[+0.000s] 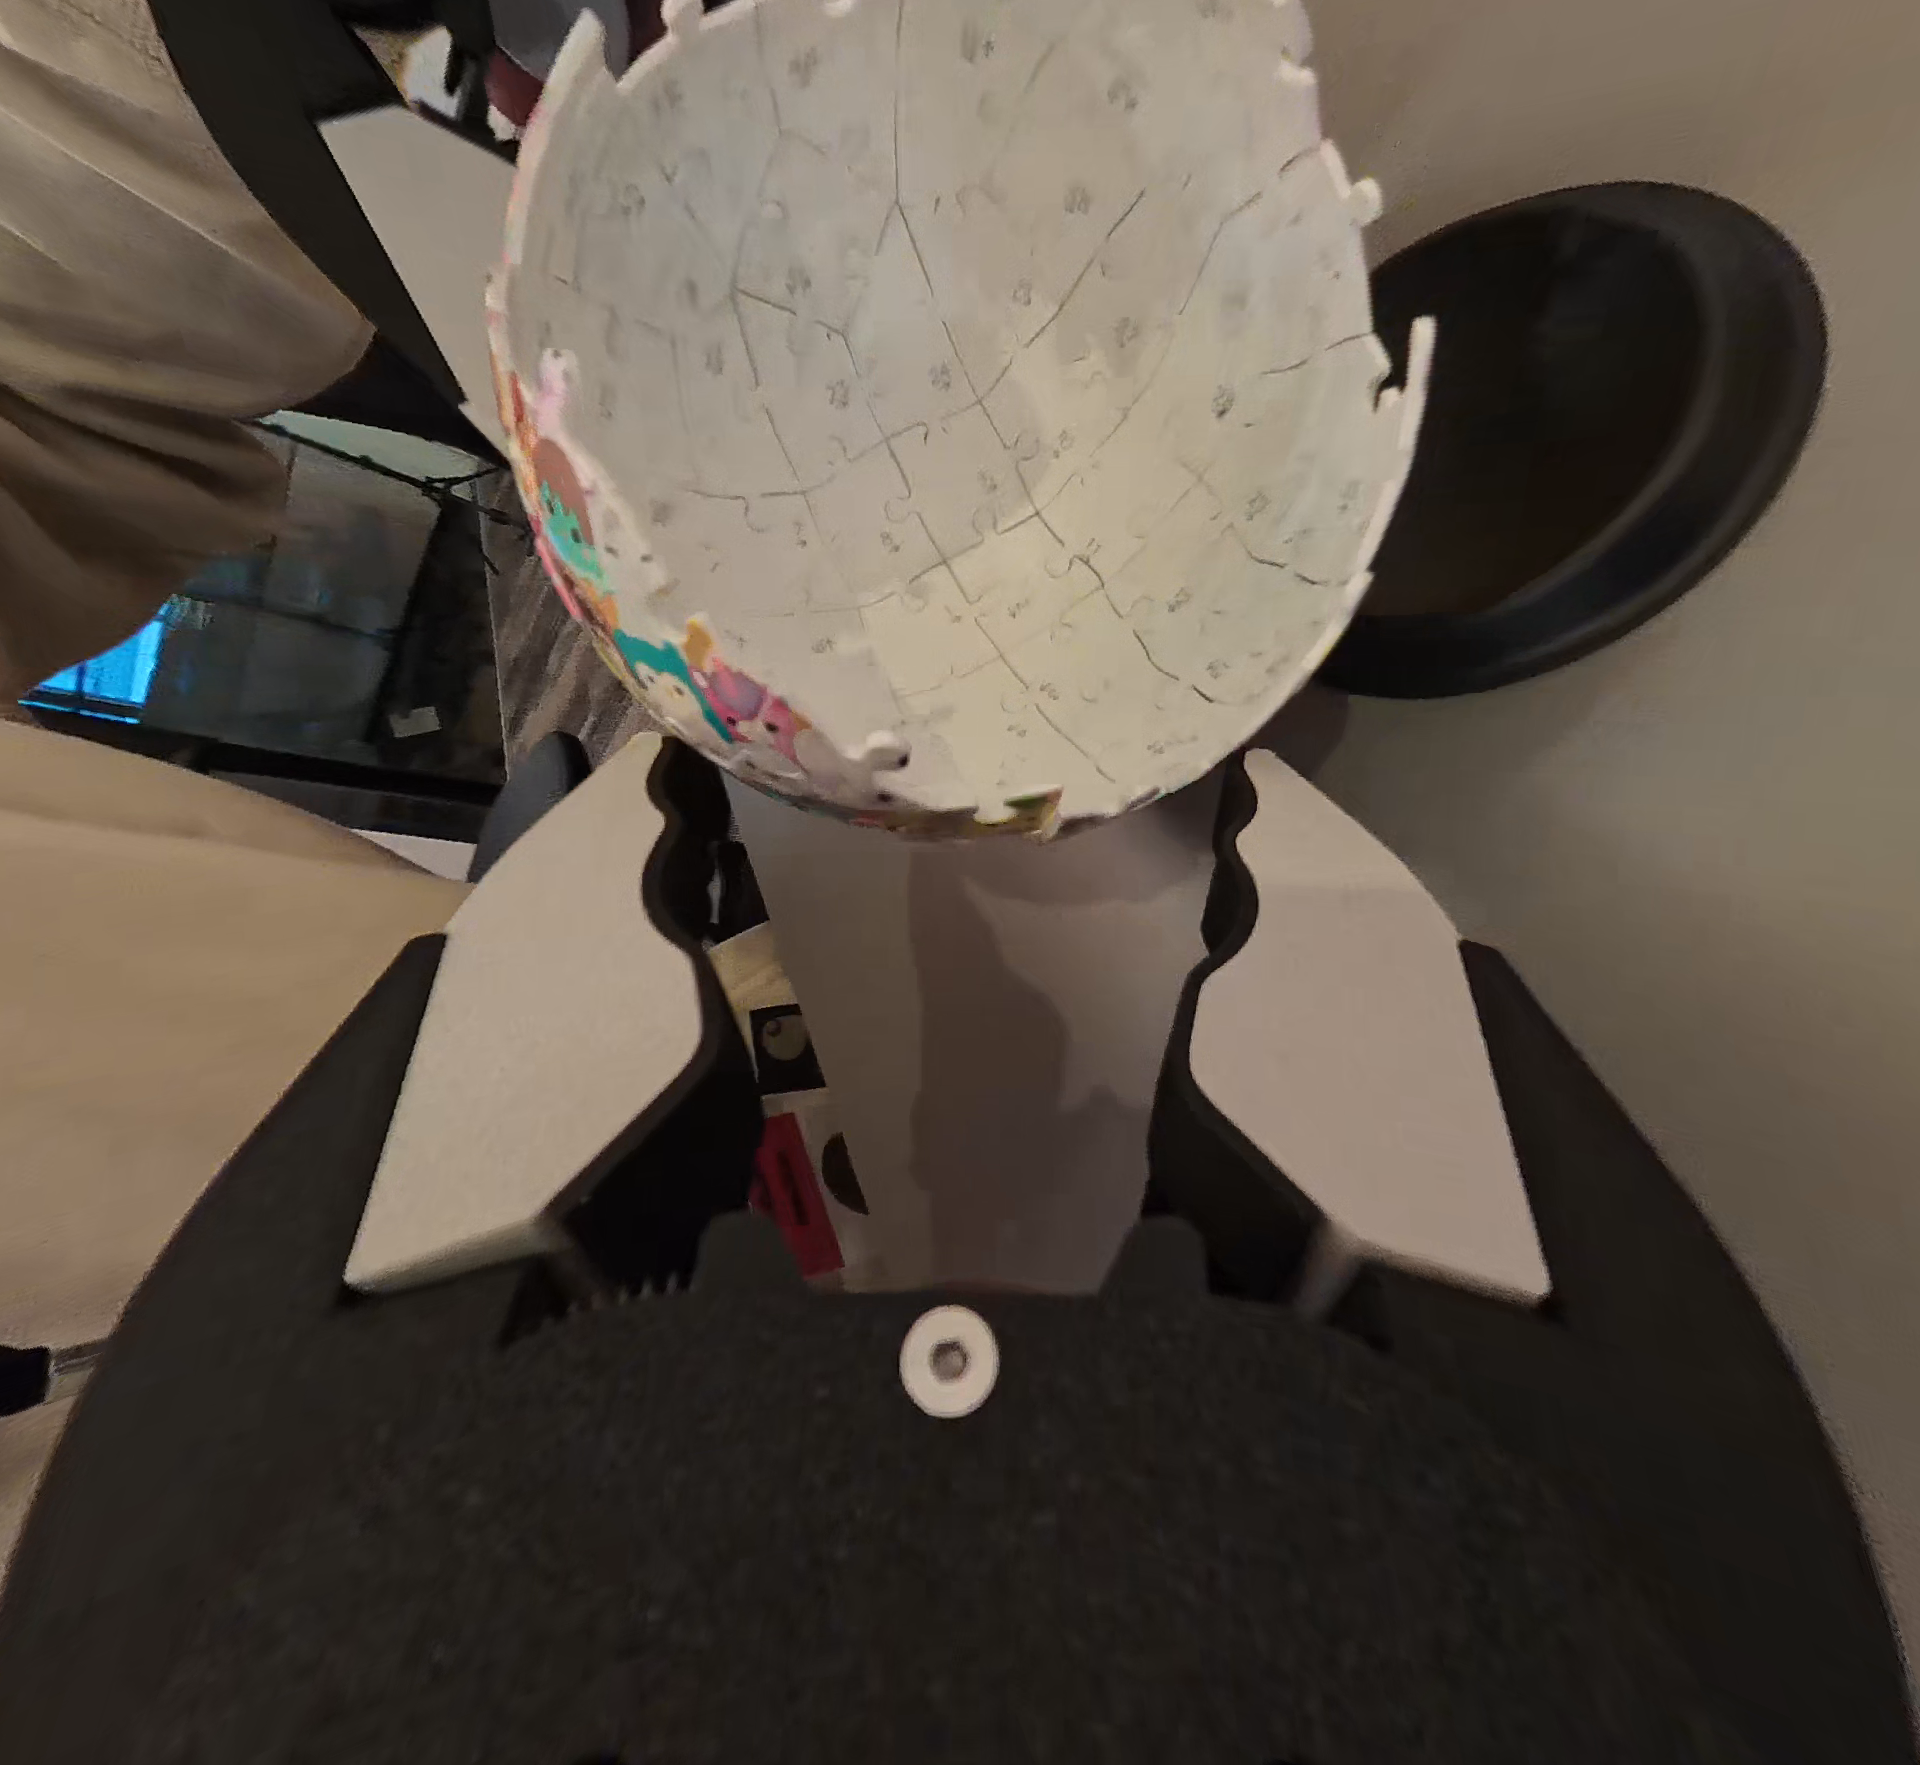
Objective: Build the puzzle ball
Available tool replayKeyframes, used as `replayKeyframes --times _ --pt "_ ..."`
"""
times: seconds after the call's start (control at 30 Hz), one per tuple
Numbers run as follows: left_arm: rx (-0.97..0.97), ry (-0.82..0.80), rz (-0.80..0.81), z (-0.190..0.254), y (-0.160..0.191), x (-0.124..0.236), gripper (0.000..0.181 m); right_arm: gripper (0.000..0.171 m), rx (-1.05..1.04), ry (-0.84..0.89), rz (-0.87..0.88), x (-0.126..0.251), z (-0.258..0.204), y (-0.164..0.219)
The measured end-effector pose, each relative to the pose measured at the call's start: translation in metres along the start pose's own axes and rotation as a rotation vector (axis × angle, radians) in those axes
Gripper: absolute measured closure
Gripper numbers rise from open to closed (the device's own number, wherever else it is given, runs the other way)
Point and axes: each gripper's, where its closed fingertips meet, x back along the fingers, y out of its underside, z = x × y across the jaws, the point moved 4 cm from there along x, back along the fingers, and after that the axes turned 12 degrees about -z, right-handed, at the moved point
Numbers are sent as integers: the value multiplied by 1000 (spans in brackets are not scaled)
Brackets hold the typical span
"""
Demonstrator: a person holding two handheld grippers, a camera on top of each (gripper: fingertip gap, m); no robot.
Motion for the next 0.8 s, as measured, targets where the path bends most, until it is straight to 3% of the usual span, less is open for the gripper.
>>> replayKeyframes --times 0.43,0.8 --pt "21 57 -69 -12 -5 5 80 75 -86 -168 17 11 10 -12" --pt "13 -37 -18 -11 -7 -2 78 69 39 -83 -10 9 11 -8"
